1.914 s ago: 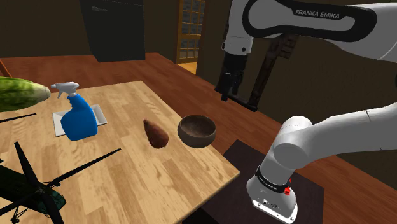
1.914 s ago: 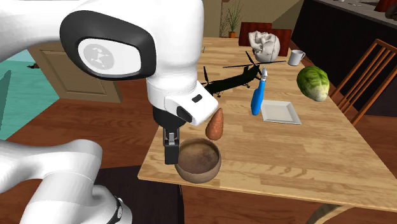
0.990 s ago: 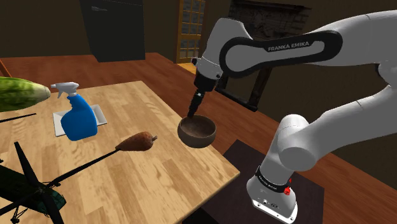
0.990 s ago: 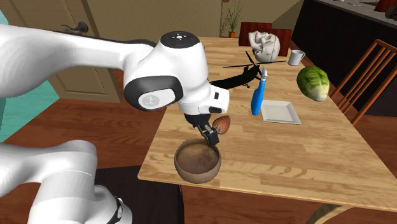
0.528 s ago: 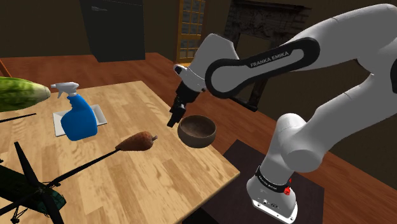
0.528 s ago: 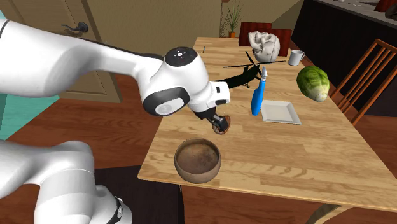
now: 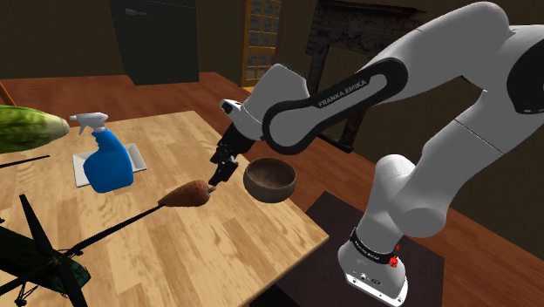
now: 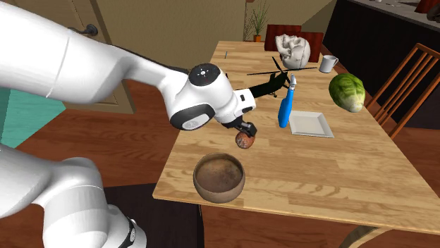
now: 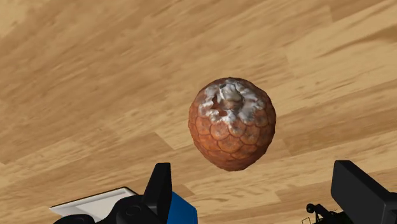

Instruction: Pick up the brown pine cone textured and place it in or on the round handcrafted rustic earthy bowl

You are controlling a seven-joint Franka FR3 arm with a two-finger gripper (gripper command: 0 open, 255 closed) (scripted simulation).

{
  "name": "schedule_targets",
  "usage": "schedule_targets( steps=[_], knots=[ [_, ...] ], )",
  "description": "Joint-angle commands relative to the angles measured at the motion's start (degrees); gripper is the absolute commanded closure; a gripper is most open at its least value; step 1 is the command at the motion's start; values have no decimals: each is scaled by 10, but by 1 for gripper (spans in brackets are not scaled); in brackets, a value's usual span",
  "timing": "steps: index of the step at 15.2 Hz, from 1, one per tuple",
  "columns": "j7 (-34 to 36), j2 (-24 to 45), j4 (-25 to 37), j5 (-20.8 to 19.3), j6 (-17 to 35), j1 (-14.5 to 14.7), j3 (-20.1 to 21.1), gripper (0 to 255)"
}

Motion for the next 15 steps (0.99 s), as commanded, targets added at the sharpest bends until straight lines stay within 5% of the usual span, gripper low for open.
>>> schedule_targets(
  steps=[1,11,12,15],
  knots=[
    [-8,23,4,8,20,7,-2,0],
    [-17,49,9,20,42,16,-5,0],
    [-17,49,9,20,42,16,-5,255],
    [-17,49,9,20,42,16,-5,255]
  ],
)
